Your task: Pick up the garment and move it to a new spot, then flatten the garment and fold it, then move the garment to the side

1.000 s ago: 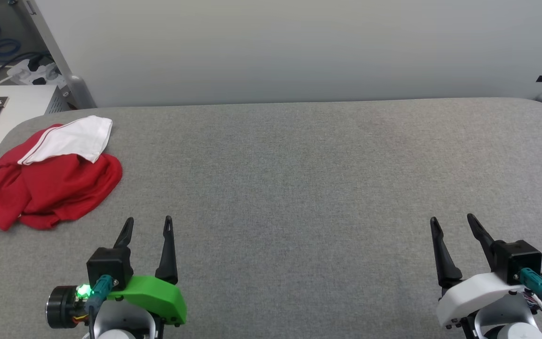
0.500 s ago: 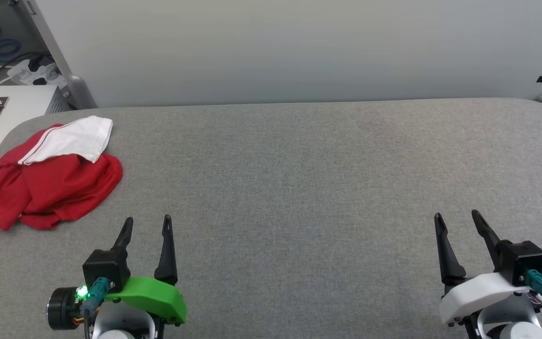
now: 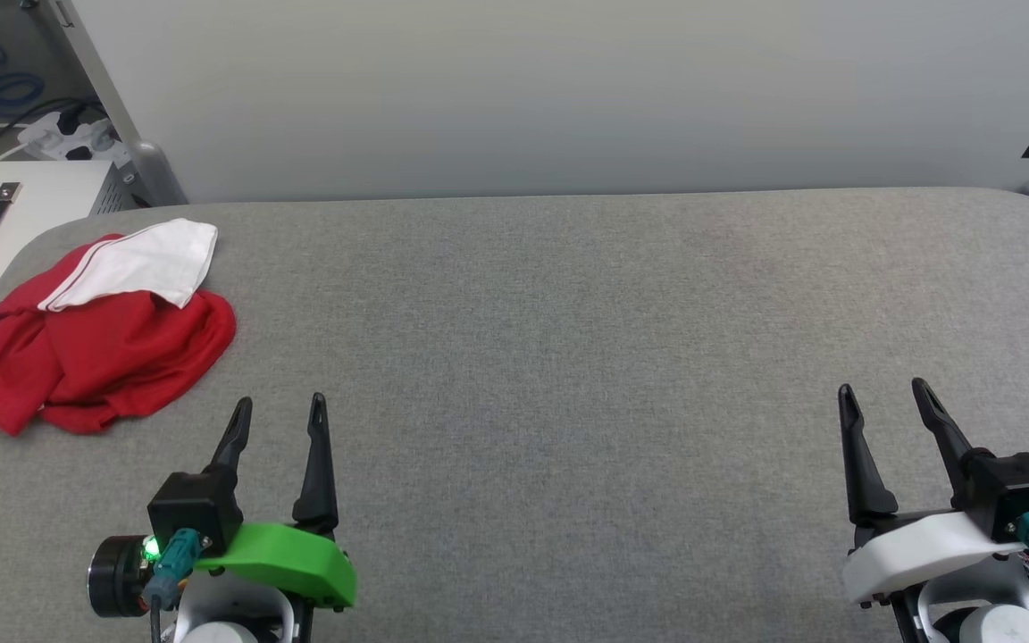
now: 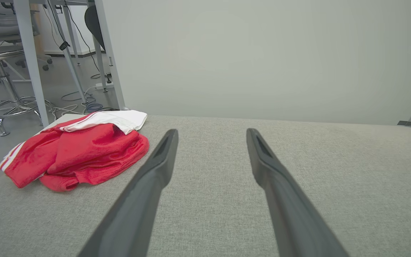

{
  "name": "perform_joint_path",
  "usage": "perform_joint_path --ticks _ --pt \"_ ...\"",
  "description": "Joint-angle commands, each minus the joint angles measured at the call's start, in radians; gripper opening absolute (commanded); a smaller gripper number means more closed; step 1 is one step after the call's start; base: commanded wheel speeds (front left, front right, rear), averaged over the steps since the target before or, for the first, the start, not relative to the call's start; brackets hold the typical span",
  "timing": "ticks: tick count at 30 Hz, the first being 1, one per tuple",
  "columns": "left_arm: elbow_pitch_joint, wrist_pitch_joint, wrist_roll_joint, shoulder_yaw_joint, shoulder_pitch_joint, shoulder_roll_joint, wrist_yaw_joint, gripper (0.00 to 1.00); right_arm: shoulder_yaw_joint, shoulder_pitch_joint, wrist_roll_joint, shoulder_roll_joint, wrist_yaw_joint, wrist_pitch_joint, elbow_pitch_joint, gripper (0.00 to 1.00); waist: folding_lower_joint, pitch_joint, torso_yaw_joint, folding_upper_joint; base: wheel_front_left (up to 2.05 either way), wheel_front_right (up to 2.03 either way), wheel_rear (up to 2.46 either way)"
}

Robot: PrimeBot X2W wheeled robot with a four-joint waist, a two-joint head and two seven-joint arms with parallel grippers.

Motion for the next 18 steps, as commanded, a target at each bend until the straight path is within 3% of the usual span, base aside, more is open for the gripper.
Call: perform_joint_path --ticks 1,18 --pt "0.002 -0.012 -0.015 -0.001 -0.005 -0.003 -0.006 1.00 -0.001 -0.010 -0.001 0.001 -0.001 -0.012 -0.001 1.00 0.0000 -0.001 0.000 0.0000 0.00 0.00 0.00" --pt "0.012 -0.048 -0.043 -0.010 -0.013 -0.004 -0.010 1.00 0.001 -0.015 0.013 0.001 -0.001 -0.047 0.000 1.00 0.0000 0.005 0.001 0.0000 0.00 0.00 0.00"
